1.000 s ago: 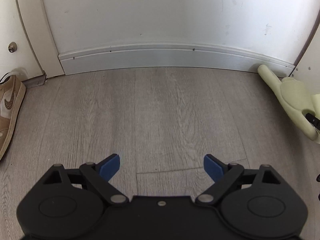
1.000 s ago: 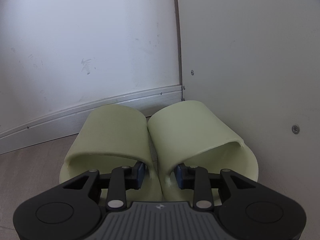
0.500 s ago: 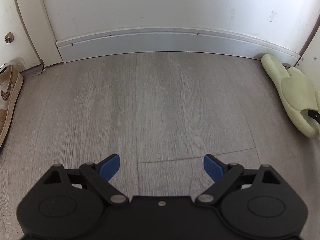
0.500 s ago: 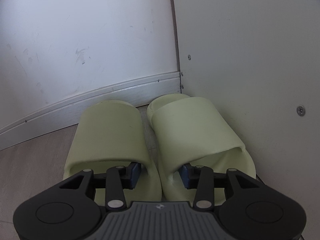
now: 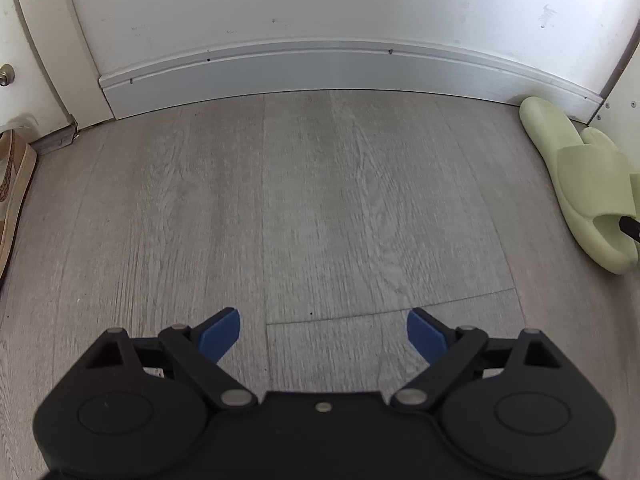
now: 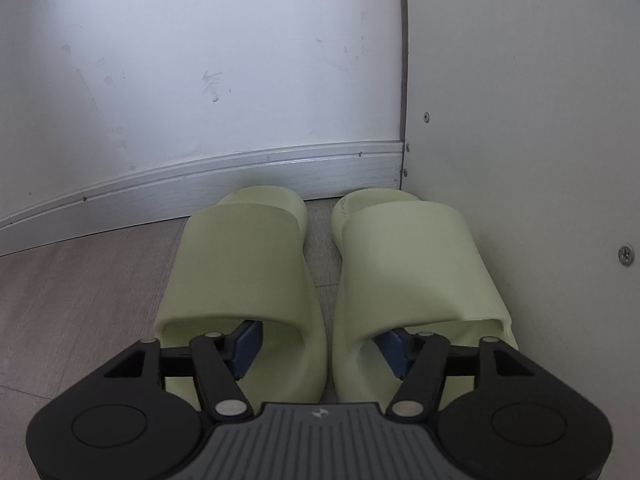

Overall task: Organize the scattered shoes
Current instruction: 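Lower the green slides into the corner and open the right gripper, then lift the right gripper away from the green slides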

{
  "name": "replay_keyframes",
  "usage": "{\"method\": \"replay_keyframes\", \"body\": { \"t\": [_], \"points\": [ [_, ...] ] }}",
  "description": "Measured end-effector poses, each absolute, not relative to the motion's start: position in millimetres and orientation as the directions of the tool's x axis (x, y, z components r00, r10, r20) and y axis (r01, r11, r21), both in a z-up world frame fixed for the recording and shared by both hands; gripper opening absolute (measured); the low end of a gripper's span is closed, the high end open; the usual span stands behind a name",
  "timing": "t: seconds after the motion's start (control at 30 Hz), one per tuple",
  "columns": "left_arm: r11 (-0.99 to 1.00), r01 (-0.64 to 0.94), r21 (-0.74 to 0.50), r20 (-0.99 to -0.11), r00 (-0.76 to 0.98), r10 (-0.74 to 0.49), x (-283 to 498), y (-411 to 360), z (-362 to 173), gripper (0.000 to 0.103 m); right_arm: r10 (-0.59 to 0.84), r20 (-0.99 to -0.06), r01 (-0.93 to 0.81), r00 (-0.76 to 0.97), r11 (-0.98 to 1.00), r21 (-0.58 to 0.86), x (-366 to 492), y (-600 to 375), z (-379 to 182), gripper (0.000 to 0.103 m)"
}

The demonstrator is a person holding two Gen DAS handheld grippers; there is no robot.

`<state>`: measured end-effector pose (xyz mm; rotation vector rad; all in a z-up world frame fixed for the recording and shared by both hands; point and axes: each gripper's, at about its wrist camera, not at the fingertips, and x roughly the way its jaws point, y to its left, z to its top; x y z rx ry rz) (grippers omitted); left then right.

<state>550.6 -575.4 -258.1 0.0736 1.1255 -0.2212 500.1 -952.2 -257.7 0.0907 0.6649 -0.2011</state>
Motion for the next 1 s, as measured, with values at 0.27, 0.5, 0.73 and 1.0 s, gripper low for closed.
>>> {"method": "replay_keyframes", "body": {
  "t": [0.27, 0.5, 0.73, 1.0],
  "points": [
    [0.976, 0.208, -0.059, -0.902, 0.407, -0.142, 550, -573, -259, 0.091, -0.093, -0.612, 0.215, 0.786, 0.968, 0.128, 490, -963, -253, 0.084],
    [0.975, 0.209, -0.072, -0.905, 0.397, -0.152, 548, -573, -261, 0.091, -0.149, -0.573, 0.336, 0.806, 0.912, 0.236, 471, -965, -264, 0.088],
    [0.974, 0.217, -0.071, -0.906, 0.394, -0.154, 547, -575, -261, 0.091, -0.2, -0.488, 0.468, 0.85, 0.712, 0.523, 447, -980, -270, 0.094],
    [0.973, 0.22, -0.076, -0.904, 0.395, -0.16, 545, -574, -260, 0.091, -0.277, -0.486, 0.523, 0.829, 0.69, 0.5, 432, -971, -251, 0.095]
  ]
}}
